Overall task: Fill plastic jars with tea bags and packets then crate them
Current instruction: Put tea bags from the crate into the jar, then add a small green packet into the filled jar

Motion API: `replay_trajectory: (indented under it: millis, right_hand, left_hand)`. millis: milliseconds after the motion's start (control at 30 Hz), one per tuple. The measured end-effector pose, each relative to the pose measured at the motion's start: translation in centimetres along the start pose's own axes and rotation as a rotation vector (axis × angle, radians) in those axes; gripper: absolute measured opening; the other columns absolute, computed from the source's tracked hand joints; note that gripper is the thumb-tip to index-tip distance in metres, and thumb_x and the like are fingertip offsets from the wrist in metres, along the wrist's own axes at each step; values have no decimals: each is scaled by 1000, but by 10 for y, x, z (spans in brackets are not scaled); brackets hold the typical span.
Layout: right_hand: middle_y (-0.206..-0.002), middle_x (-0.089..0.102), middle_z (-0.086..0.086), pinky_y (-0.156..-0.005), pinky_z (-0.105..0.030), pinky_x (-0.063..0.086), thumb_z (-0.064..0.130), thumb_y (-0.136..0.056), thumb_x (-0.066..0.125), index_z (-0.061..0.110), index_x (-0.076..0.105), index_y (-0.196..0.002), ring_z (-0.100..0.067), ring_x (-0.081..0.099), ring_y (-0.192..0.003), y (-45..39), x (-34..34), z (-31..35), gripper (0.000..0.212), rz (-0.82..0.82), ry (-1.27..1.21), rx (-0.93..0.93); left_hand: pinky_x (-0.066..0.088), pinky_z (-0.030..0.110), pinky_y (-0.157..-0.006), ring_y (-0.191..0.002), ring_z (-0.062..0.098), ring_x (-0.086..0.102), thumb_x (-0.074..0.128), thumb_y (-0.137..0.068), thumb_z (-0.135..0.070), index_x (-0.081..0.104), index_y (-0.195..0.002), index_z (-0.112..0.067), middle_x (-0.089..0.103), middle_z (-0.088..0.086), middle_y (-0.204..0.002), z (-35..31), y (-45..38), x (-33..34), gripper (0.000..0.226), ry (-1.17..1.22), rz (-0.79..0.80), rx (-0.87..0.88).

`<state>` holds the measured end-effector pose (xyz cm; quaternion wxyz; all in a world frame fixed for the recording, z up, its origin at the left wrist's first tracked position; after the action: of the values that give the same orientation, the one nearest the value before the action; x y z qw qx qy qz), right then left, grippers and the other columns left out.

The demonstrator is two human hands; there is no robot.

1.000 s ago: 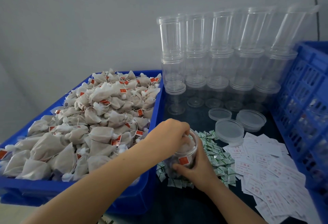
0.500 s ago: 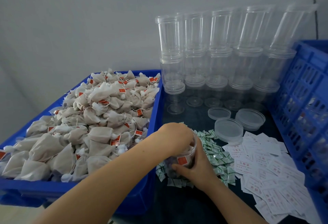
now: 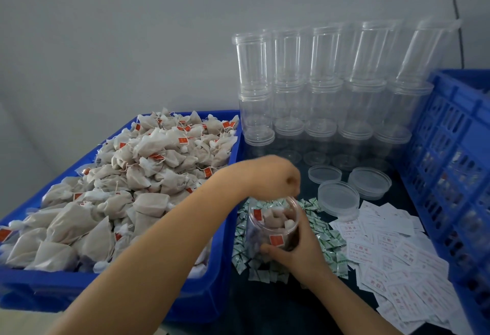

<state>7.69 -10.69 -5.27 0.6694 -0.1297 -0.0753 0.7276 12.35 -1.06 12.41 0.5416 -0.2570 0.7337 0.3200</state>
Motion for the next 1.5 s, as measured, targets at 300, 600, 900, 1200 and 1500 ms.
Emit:
replay_trajectory:
  millis: [300, 600, 900, 1200, 1500]
  right_hand:
    - [-121, 62, 23, -82, -17, 54, 39, -58, 90, 65, 45, -126, -3, 64, -112, 16, -39, 8, 86, -90, 46, -57]
    - [-129, 63, 11, -89, -24, 55, 31, -65, 90, 47, 40, -142, -13, 64, -117, 27, -64, -3, 93, -66, 137, -38]
    - [-129, 60, 16, -94, -29, 53, 37, -64, 89, 52, 39, -139, -11, 61, -120, 27, -62, -2, 91, -33, 176, -37]
    - [-130, 59, 19, -94, -22, 52, 34, -66, 90, 55, 37, -139, -8, 60, -121, 27, -59, -1, 93, -7, 169, -30]
    - [-125, 57, 28, -90, -17, 50, 38, -62, 89, 64, 34, -133, -2, 60, -118, 28, -55, 0, 94, -18, 160, -11]
  left_hand:
    - [47, 28, -85, -95, 15, 58, 58, -91, -20, 66, -106, -14, 65, 1, -109, 44, -49, 31, 18, 123, -123, -161]
    - [39, 24, -51, -62, 9, 52, 56, -89, -33, 59, -77, -21, 56, -8, -71, 40, -95, 93, 18, -105, 166, -78]
    - [34, 25, -48, -62, 8, 51, 59, -83, -30, 49, -67, -28, 53, -10, -70, 42, -97, 97, 19, -95, 82, -85]
    - [48, 21, -66, -79, 12, 62, 67, -84, -20, 58, -76, -25, 63, -6, -82, 39, -76, 58, 13, 279, -108, -111]
    - [52, 15, -70, -67, 4, 65, 65, -88, -17, 68, -90, -25, 72, -5, -78, 15, -1, 8, 9, 549, -239, -41]
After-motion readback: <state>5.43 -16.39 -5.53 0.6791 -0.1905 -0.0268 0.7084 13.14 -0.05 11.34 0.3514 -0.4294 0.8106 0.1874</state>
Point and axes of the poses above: each hand's wrist, its own y-axis away from the middle knuckle, its own x-axis out of the palm, z = x × y, the point moved 2 cm from there along -y, towards the middle knuckle
